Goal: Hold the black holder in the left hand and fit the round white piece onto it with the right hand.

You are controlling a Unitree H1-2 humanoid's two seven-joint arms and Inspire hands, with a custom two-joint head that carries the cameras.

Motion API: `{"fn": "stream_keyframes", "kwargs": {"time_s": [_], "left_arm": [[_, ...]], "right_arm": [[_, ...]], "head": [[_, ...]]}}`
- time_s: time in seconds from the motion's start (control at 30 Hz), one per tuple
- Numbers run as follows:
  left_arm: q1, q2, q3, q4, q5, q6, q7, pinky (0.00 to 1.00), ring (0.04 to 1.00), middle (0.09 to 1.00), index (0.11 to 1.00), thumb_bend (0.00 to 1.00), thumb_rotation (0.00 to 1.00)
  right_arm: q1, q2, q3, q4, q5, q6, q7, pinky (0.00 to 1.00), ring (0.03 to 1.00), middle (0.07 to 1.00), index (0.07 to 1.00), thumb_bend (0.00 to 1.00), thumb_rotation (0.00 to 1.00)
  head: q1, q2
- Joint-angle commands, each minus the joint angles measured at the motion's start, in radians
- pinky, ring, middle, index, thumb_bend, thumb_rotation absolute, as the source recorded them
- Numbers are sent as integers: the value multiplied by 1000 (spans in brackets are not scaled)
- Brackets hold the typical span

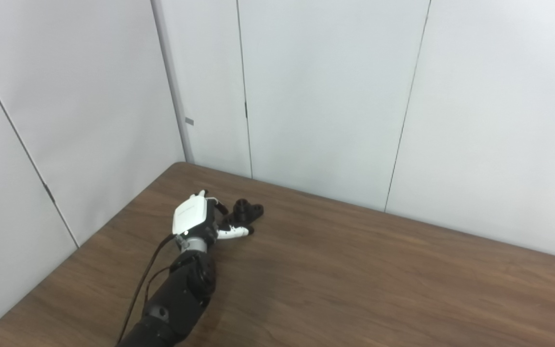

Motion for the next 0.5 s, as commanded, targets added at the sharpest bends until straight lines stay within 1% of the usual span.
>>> {"fn": "stream_keyframes", "kwargs": {"time_s": [0.0,0.07,0.23,0.27,0.3,0.37,0.47], "left_arm": [[-2,1,-39,36,32,26,-31,925,989,959,600,869,81],[-2,-1,-45,44,41,19,-15,921,983,949,590,871,76],[0,-7,-51,58,54,9,16,915,970,936,577,815,53],[1,-8,-52,61,53,6,24,919,970,934,526,643,56],[0,-10,-53,66,53,3,33,920,968,931,509,584,57],[0,-14,-52,72,51,3,45,916,959,923,492,532,58],[0,-19,-54,76,52,5,61,910,951,917,488,523,57]], "right_arm": [[46,23,11,29,-3,-12,-11,846,924,948,953,968,679],[46,25,10,34,10,-21,-5,839,919,943,946,962,661],[56,27,9,2,10,6,-7,808,903,930,932,988,675],[57,27,9,1,11,7,-7,796,896,925,928,996,675],[57,27,9,3,10,5,-7,786,892,923,925,999,677],[59,25,9,3,8,1,-8,764,886,920,922,1000,685],[61,24,10,1,14,4,-7,751,880,915,916,1000,688]], "head": [[0,0],[-1,0],[-2,2],[-3,3],[-3,3],[-3,5],[-4,6]]}}
